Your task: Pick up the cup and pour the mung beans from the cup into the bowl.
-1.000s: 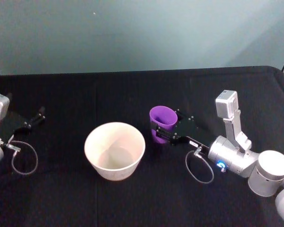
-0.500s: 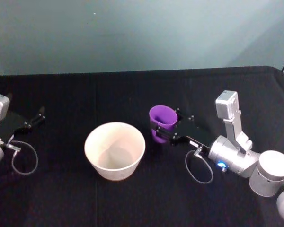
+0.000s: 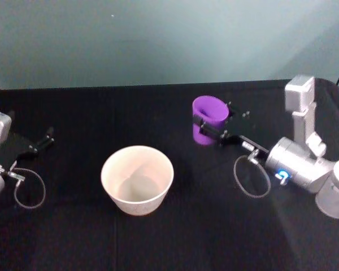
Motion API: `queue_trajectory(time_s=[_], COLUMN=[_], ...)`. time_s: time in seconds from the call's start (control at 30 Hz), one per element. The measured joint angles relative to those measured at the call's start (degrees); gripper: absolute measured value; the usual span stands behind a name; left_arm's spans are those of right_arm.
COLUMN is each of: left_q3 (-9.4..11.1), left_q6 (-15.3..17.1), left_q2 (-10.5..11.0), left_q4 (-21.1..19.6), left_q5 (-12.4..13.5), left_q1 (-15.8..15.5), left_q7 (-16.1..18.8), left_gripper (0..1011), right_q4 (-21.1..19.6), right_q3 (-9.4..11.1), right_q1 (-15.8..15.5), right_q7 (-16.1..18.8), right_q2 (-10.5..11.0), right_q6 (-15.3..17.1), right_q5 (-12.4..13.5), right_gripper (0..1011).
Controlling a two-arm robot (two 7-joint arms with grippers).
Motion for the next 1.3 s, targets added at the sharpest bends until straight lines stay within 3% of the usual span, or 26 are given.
queue_trajectory(time_s=[0.23, 0.57, 0.83, 1.03, 1.3], left_q3=[0.00, 0.00, 0.00, 0.00, 0.00], left_q6=[0.00, 0.00, 0.00, 0.00, 0.00], left_q2=[0.00, 0.00, 0.00, 0.00, 0.00], left_q4=[0.00, 0.00, 0.00, 0.00, 0.00], left_q5=[0.00, 0.00, 0.00, 0.00, 0.00], left_q1=[0.00, 0.00, 0.00, 0.00, 0.00], left_q7=[0.00, 0.00, 0.00, 0.00, 0.00], left_gripper=[1012, 1011, 1012, 1011, 1012], right_q4=[-6.28, -10.98, -13.36, -14.50, -14.46], right_q3=[1.42, 2.34, 1.51, 1.00, 0.97], right_q1=[-0.39, 0.60, 1.61, 2.21, 2.20], right_q7=[-1.90, -5.06, -6.62, -7.82, -7.83], right_q2=[2.56, 5.12, 6.70, 6.99, 7.00], right_q6=[6.79, 11.70, 12.59, 12.81, 12.83], right_q5=[2.95, 5.21, 4.39, 2.95, 2.93], right_gripper=[726, 726, 726, 726, 726])
